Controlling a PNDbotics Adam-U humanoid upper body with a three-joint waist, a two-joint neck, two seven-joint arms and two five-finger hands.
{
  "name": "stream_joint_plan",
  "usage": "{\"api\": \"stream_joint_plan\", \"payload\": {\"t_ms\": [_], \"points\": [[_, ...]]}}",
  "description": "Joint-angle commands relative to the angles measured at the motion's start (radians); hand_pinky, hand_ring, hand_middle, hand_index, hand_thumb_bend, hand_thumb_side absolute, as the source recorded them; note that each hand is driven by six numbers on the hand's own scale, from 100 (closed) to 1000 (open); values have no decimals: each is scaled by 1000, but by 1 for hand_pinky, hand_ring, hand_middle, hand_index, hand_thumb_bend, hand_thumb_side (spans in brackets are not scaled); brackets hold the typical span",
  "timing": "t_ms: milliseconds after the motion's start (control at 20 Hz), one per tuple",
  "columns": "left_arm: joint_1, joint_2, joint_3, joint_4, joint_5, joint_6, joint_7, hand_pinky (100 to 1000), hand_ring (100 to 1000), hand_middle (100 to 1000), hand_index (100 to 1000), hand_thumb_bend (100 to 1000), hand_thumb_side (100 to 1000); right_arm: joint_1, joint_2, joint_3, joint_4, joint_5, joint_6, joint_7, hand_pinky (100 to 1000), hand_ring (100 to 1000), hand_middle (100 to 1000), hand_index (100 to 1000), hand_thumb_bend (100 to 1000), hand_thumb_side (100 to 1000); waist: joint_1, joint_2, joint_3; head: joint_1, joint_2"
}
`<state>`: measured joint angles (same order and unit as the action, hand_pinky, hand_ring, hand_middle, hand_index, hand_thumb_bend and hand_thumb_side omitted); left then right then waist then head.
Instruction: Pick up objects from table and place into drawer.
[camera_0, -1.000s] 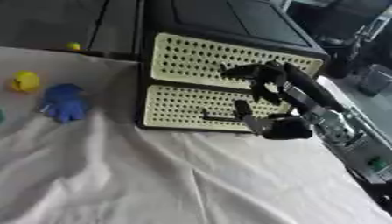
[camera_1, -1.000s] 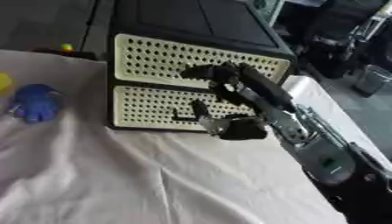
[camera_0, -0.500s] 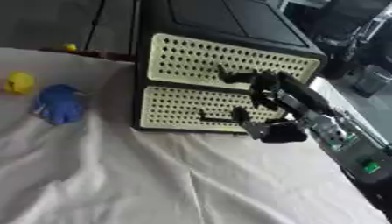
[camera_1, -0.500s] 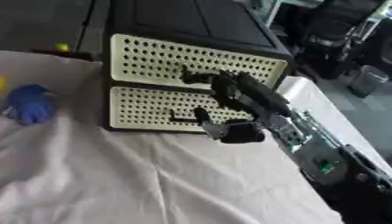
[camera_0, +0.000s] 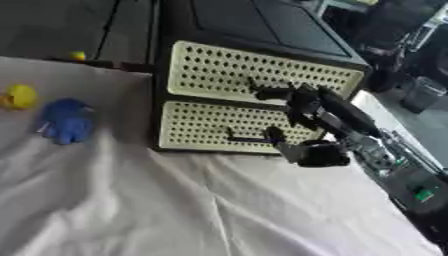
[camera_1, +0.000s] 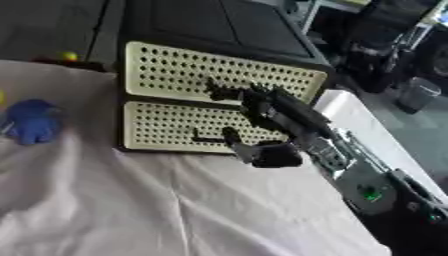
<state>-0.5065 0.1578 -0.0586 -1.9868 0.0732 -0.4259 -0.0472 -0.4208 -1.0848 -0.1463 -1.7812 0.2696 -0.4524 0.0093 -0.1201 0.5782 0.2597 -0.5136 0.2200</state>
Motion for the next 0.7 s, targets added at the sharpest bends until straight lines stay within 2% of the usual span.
{"api": "stream_joint_plan", "payload": {"t_ms": [50,450,700], "points": [[-1,3,-2,-13,2,3,-2,557,557,661,855,190,968,0,-53,-29,-8,-2,-1,-24,308,100,100,887,100,199,1,-36,-5,-6,-12],[1,6,-2,-13,3,5,-1,558,557,661,856,190,968,19,-70,-39,-7,-6,-1,-61,317,100,100,817,100,227,-2,-44,-6,-12,-11],[-1,6,-4,-13,5,5,-3,558,556,660,857,189,969,20,-72,-39,2,-19,-12,-64,319,100,100,830,100,233,-2,-40,-3,-16,-22]]}}
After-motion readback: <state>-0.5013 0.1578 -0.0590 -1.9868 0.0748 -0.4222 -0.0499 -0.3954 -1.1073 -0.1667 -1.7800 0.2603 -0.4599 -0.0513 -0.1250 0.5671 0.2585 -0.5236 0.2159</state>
